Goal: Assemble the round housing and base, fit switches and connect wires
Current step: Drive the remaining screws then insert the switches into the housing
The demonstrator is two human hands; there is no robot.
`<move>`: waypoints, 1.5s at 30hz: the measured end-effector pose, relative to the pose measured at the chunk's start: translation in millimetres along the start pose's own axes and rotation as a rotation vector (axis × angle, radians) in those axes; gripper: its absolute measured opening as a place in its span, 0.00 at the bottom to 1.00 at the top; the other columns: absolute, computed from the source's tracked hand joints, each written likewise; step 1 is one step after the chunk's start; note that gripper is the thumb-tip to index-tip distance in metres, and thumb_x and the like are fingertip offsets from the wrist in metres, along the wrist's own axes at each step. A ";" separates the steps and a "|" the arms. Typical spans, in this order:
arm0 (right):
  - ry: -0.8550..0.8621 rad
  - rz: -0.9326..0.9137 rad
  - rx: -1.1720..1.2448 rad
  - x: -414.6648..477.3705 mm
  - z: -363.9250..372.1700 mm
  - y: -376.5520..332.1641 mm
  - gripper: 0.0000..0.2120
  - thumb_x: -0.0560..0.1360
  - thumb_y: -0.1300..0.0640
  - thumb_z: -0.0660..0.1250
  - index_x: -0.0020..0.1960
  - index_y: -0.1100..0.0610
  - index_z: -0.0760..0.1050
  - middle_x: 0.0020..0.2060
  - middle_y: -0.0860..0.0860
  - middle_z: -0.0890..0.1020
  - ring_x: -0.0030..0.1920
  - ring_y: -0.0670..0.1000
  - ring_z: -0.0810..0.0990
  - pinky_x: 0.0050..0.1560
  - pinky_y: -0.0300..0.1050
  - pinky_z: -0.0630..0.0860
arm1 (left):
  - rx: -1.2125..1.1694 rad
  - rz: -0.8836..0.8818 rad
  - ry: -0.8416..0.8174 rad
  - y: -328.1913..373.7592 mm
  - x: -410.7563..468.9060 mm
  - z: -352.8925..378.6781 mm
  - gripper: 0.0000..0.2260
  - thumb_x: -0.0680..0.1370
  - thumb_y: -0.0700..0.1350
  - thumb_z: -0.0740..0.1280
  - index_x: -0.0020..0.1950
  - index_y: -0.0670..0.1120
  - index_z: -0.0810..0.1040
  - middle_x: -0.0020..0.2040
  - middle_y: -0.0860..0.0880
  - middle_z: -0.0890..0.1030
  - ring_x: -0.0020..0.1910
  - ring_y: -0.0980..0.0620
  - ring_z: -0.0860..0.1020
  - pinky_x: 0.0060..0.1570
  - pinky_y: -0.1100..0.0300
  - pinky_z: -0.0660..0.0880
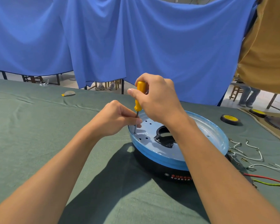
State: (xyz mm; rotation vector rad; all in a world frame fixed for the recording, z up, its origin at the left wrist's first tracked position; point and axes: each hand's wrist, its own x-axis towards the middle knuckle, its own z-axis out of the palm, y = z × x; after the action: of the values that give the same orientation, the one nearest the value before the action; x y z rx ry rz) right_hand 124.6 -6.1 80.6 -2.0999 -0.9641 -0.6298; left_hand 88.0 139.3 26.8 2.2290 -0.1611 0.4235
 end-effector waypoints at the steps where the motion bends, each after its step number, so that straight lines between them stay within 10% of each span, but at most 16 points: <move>1: -0.041 0.004 0.037 0.5 -2.0 -0.4 0.11 0.77 0.49 0.68 0.55 0.54 0.78 0.42 0.49 0.80 0.46 0.53 0.77 0.49 0.49 0.76 | 0.016 -0.011 -0.025 0.7 0.8 -2.1 0.05 0.75 0.45 0.74 0.40 0.51 0.88 0.43 0.35 0.83 0.38 0.48 0.72 0.46 0.54 0.70; 6: -0.119 0.051 0.205 1.1 -4.5 -0.5 0.15 0.76 0.59 0.68 0.62 0.53 0.78 0.44 0.47 0.81 0.46 0.49 0.80 0.56 0.47 0.76 | 0.016 -0.032 -0.104 3.5 -0.2 -7.1 0.08 0.78 0.42 0.69 0.44 0.51 0.87 0.47 0.54 0.87 0.53 0.56 0.83 0.64 0.52 0.74; 10: -0.033 0.029 0.085 -1.0 -1.7 0.6 0.10 0.73 0.50 0.72 0.53 0.50 0.78 0.34 0.43 0.76 0.39 0.44 0.73 0.40 0.37 0.69 | -0.005 -0.007 -0.057 1.4 -1.6 1.7 0.07 0.77 0.48 0.72 0.44 0.49 0.88 0.43 0.36 0.84 0.36 0.51 0.72 0.42 0.52 0.72; 13: -0.045 0.029 0.083 -0.7 -3.0 -1.0 0.11 0.73 0.49 0.72 0.52 0.52 0.77 0.38 0.47 0.79 0.44 0.51 0.76 0.46 0.45 0.73 | -0.011 -0.003 -0.064 1.5 0.9 2.6 0.07 0.78 0.47 0.71 0.42 0.51 0.88 0.47 0.32 0.82 0.43 0.50 0.72 0.51 0.40 0.74; 18: -0.141 0.024 0.164 1.5 -10.1 -3.8 0.12 0.76 0.58 0.68 0.59 0.52 0.79 0.45 0.48 0.83 0.47 0.51 0.81 0.55 0.49 0.77 | 0.023 -0.039 -0.135 1.0 4.2 0.0 0.08 0.80 0.44 0.67 0.48 0.49 0.87 0.46 0.60 0.86 0.54 0.55 0.81 0.65 0.48 0.72; 23: 0.004 0.055 0.034 0.1 -1.1 -0.4 0.09 0.74 0.48 0.71 0.51 0.50 0.81 0.41 0.49 0.81 0.49 0.53 0.76 0.53 0.50 0.74 | -0.028 -0.003 -0.006 -1.4 -0.1 1.7 0.03 0.75 0.46 0.74 0.44 0.49 0.88 0.38 0.48 0.86 0.34 0.56 0.73 0.40 0.58 0.69; 28: -0.005 -0.009 -0.036 -0.8 2.1 -5.3 0.12 0.76 0.48 0.67 0.56 0.54 0.79 0.46 0.52 0.80 0.48 0.55 0.77 0.52 0.53 0.75 | 0.023 0.011 0.003 -1.4 0.1 -4.4 0.04 0.74 0.46 0.74 0.40 0.53 0.88 0.39 0.44 0.86 0.37 0.46 0.75 0.47 0.45 0.75; 34: -0.057 0.016 0.096 -1.4 0.8 -4.3 0.14 0.76 0.56 0.68 0.61 0.51 0.79 0.44 0.48 0.81 0.48 0.52 0.79 0.55 0.50 0.75 | 0.033 0.007 -0.058 -2.3 -0.6 -7.4 0.07 0.77 0.43 0.71 0.42 0.52 0.88 0.40 0.53 0.86 0.41 0.55 0.78 0.50 0.51 0.75; 38: 0.002 0.024 0.022 1.1 4.8 -0.6 0.10 0.74 0.51 0.70 0.54 0.51 0.79 0.42 0.51 0.80 0.48 0.54 0.77 0.53 0.53 0.75 | 0.010 -0.002 -0.019 -1.4 0.0 -0.1 0.05 0.76 0.48 0.73 0.42 0.49 0.88 0.24 0.57 0.74 0.24 0.57 0.65 0.28 0.63 0.63; 45: -0.040 0.013 0.041 1.2 -1.9 -3.0 0.10 0.75 0.49 0.70 0.53 0.53 0.78 0.42 0.50 0.81 0.46 0.53 0.78 0.51 0.50 0.76 | 0.019 0.003 -0.037 0.6 1.2 0.0 0.05 0.76 0.49 0.73 0.40 0.55 0.87 0.45 0.33 0.82 0.39 0.48 0.71 0.46 0.41 0.72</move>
State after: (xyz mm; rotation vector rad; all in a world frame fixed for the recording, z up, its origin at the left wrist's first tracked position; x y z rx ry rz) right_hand 122.6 -5.6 83.8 -2.0874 -0.9764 -0.5590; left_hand 88.9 138.9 27.7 2.2568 -0.1809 0.3866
